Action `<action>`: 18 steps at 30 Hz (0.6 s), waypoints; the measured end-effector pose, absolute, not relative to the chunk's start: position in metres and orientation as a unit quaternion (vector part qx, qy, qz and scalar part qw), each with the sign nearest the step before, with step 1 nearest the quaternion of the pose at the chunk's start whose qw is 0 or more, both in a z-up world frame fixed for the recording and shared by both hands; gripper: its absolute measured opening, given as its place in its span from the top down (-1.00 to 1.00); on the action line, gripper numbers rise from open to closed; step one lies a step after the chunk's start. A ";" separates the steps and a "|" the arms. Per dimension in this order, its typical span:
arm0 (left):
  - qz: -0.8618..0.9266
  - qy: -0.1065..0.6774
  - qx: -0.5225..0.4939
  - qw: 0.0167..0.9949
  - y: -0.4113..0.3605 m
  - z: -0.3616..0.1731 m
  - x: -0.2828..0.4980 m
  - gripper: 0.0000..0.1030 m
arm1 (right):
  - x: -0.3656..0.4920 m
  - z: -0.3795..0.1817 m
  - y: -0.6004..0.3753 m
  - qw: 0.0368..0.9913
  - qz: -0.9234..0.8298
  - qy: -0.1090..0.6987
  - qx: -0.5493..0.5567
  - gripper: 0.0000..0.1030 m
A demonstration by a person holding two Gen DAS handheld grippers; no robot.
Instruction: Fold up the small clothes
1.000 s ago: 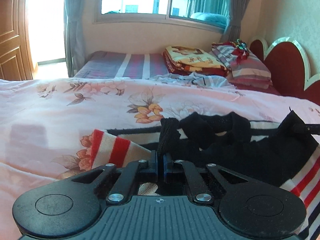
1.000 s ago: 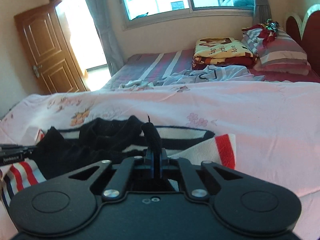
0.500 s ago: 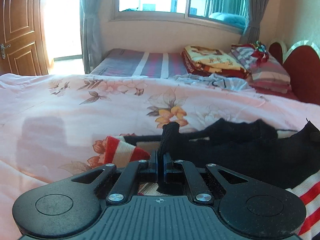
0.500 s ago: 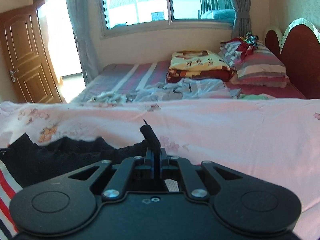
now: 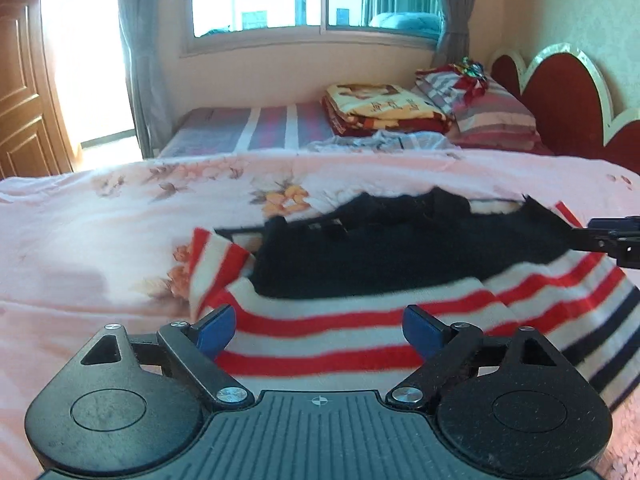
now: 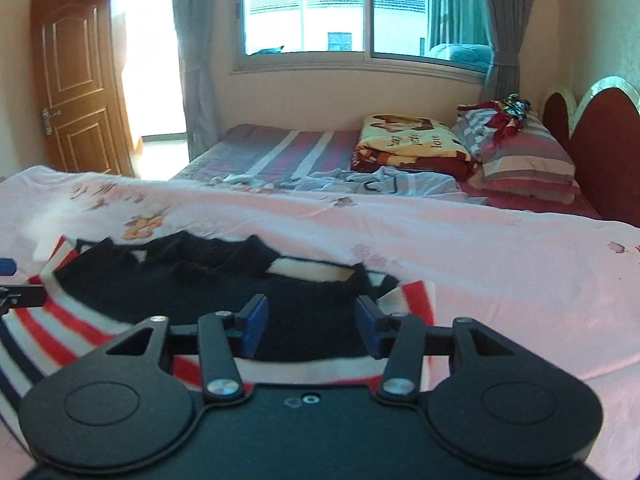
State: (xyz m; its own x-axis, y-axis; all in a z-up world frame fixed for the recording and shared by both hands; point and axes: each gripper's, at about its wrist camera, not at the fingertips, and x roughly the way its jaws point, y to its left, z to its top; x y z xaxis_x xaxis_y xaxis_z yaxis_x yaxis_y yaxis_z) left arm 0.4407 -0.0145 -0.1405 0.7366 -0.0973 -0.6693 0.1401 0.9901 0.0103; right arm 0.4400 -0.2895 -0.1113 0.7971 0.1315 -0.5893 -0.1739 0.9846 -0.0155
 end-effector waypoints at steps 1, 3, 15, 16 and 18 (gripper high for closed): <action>-0.061 0.372 0.029 0.926 -0.016 -0.149 0.438 -0.74 | 0.434 -0.116 -0.284 0.944 0.091 0.316 -0.037 0.08; -0.055 0.384 0.017 0.921 -0.013 -0.166 0.435 -0.74 | 0.425 -0.130 -0.269 0.936 0.094 0.334 -0.055 0.08; -0.012 0.374 0.040 0.926 -0.004 -0.163 0.376 -0.82 | 0.369 -0.138 -0.255 0.939 0.053 0.333 -0.073 -0.03; -0.004 0.383 0.039 0.923 -0.001 -0.169 0.374 -0.82 | 0.364 -0.146 -0.252 0.934 0.048 0.340 -0.094 -0.03; 0.001 0.388 0.034 0.921 0.004 -0.178 0.373 -0.82 | 0.363 -0.165 -0.255 0.922 0.041 0.375 -0.085 -0.05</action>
State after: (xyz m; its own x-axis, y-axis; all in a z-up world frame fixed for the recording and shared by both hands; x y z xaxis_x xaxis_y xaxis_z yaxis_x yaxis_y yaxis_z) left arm 0.3730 0.0037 -0.1776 0.6995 0.0283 -0.7140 0.0250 0.9976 0.0639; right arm 0.3628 -0.2549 -0.1652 0.7160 0.0114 -0.6980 -0.1390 0.9822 -0.1266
